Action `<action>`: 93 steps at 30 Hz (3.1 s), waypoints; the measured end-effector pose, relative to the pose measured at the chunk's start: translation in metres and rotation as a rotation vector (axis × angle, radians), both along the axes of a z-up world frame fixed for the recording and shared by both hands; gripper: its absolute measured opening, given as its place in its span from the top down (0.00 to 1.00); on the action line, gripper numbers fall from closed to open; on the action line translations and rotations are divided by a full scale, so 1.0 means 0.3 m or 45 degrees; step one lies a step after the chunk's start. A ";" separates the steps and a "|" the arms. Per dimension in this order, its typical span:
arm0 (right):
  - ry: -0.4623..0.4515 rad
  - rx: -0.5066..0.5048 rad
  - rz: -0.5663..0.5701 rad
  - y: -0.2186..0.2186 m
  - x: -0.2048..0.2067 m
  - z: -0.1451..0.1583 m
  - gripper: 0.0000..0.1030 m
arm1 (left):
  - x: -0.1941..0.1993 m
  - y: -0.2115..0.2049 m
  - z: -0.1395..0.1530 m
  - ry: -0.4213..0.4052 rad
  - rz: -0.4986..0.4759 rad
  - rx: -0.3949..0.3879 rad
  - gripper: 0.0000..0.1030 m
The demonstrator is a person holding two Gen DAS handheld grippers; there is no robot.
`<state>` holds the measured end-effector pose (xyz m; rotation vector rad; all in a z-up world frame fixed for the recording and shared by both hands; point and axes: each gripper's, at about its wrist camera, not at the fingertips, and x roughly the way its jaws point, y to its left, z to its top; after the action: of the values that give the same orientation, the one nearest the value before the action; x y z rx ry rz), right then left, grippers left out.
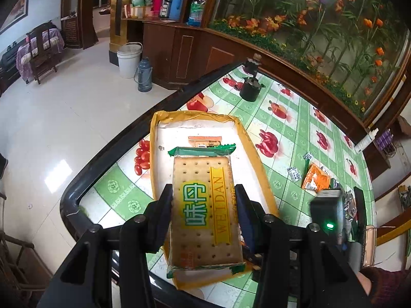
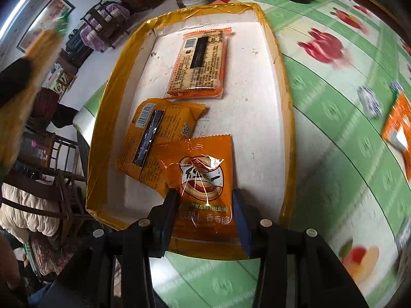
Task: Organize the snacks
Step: 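Carry the orange chip bag into the yellow tray with the right gripper, then lower the WEIDAN cracker pack into the tray with the left gripper, then move the right gripper to the table and grasp the orange snack bag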
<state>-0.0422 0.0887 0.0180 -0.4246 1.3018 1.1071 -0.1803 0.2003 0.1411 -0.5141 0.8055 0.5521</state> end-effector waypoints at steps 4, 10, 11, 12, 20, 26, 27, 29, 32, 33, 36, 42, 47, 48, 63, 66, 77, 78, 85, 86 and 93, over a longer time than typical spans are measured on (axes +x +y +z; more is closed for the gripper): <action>-0.023 0.012 -0.067 -0.005 0.010 0.048 0.56 | 0.022 0.037 -0.036 -0.004 -0.027 -0.021 0.56; -0.081 0.100 -0.145 0.005 0.045 0.175 0.56 | 0.066 0.116 -0.102 0.023 -0.047 -0.070 0.56; -0.097 0.112 -0.161 0.011 0.055 0.193 0.56 | 0.073 0.133 -0.117 0.032 -0.042 -0.080 0.56; -0.112 0.125 -0.177 0.024 0.066 0.210 0.56 | 0.081 0.148 -0.130 0.039 -0.041 -0.089 0.56; -0.159 0.158 -0.232 0.200 0.173 0.257 0.56 | 0.161 0.186 -0.187 0.103 -0.083 -0.026 0.56; -0.188 0.107 -0.193 0.322 0.183 0.208 0.56 | 0.182 0.197 -0.218 0.147 -0.107 0.015 0.56; -0.199 0.099 -0.192 0.336 0.181 0.203 0.56 | 0.184 0.196 -0.222 0.150 -0.115 0.022 0.56; -0.189 0.090 -0.195 0.353 0.191 0.184 0.56 | 0.185 0.197 -0.232 0.155 -0.129 0.028 0.56; -0.194 0.065 -0.195 0.384 0.206 0.158 0.56 | 0.190 0.204 -0.249 0.166 -0.137 0.023 0.56; -0.198 0.060 -0.192 0.392 0.207 0.152 0.56 | 0.193 0.206 -0.254 0.169 -0.140 0.022 0.56; -0.206 0.040 -0.197 0.407 0.213 0.132 0.56 | 0.201 0.212 -0.265 0.174 -0.145 0.025 0.56; -0.197 0.015 -0.210 0.422 0.232 0.095 0.56 | 0.220 0.221 -0.282 0.179 -0.168 0.033 0.56; -0.208 0.014 -0.213 0.431 0.233 0.095 0.53 | 0.236 0.223 -0.304 0.186 -0.185 0.019 0.56; -0.208 0.013 -0.212 0.433 0.233 0.095 0.52 | 0.238 0.225 -0.307 0.185 -0.188 0.015 0.55; -0.150 0.058 -0.244 0.352 0.239 0.172 0.45 | 0.173 0.215 -0.223 0.093 -0.240 0.024 0.34; -0.082 0.140 -0.336 0.284 0.255 0.203 0.44 | 0.139 0.211 -0.190 0.068 -0.209 0.019 0.34; 0.410 0.410 -0.544 0.056 0.309 0.209 0.42 | 0.109 0.100 -0.103 0.043 -0.134 0.042 0.34; 0.417 0.428 -0.540 0.036 0.307 0.218 0.42 | 0.113 0.082 -0.102 0.049 -0.139 0.052 0.34; 0.366 0.470 -0.582 -0.142 0.334 0.277 0.39 | 0.156 -0.059 -0.079 0.060 -0.191 0.080 0.34; 0.359 0.481 -0.601 -0.177 0.343 0.282 0.39 | 0.165 -0.088 -0.069 0.059 -0.205 0.094 0.34; 0.289 0.461 -0.599 -0.396 0.364 0.314 0.39 | 0.215 -0.207 -0.067 0.076 -0.233 0.093 0.34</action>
<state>0.0671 -0.0302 0.1122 0.2747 1.2746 0.9748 -0.1158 0.1383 0.1212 -0.3539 0.8760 0.4272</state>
